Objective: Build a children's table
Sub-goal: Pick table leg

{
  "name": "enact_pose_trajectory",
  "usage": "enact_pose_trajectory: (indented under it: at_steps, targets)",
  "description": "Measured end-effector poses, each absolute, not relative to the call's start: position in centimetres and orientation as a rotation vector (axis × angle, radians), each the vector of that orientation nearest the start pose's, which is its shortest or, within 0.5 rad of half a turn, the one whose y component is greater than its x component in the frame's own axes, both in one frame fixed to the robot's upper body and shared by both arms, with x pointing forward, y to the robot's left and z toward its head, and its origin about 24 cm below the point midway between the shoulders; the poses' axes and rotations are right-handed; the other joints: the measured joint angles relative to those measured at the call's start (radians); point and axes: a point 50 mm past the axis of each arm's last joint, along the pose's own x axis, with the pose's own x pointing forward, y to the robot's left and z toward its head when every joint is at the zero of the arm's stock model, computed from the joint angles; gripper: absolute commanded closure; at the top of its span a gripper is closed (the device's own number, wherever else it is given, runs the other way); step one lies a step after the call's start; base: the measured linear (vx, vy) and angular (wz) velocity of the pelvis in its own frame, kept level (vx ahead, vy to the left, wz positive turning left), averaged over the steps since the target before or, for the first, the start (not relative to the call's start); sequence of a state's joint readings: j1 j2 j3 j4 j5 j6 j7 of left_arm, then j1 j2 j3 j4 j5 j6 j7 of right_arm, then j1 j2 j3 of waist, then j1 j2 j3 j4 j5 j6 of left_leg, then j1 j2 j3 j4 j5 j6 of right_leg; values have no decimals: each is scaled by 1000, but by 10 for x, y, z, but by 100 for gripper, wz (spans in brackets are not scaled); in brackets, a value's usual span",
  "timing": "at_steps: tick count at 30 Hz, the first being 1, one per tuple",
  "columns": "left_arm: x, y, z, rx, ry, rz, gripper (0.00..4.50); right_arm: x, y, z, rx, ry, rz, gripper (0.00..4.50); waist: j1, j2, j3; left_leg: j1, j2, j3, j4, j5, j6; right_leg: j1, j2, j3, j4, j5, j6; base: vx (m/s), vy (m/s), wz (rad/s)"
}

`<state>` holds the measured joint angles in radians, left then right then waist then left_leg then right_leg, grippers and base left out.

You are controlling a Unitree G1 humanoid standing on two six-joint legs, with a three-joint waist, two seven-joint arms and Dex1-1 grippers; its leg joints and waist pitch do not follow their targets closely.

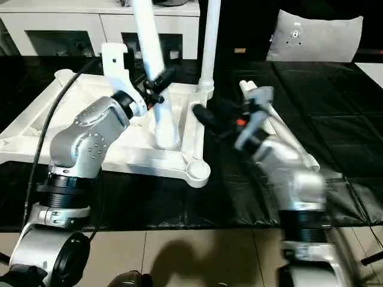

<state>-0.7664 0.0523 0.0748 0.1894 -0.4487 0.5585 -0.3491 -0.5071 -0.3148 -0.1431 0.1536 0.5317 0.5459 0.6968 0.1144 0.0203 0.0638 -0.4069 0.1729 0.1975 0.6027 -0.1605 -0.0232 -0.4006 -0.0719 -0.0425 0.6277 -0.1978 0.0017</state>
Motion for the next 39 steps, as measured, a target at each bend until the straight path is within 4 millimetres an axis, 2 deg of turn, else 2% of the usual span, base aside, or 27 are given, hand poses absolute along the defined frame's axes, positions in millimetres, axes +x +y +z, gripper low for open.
enact_pose_trajectory:
  at_steps: [3,10,15,27,39]
  targets:
    - [352,77,184,-382,12,-757,262,324,-177,133,318,118,794,0,0,0,0,0,0,0,0,0,0,0,0,0,0,0,0,0,0,0]
    - [349,78,184,-412,33,-831,262,321,-182,142,342,145,896,0,0,0,0,0,0,0,0,0,0,0,0,0,0,0,0,0,0,0]
    - [344,75,187,-400,39,-917,262,314,-171,144,324,185,1041,0,1,-1,0,0,0,0,0,0,0,0,0,0,0,0,0,0,0,0]
    - [324,60,201,-392,1,-1183,262,303,-157,154,296,164,1249,0,3,-3,1,0,0,0,1,1,1,0,-1,-1,1,0,0,0,0,0]
    - [314,55,203,-339,-2,-1321,262,298,-154,154,279,183,1345,0,3,-3,1,0,0,0,1,1,2,0,-1,-1,2,0,0,0,0,0]
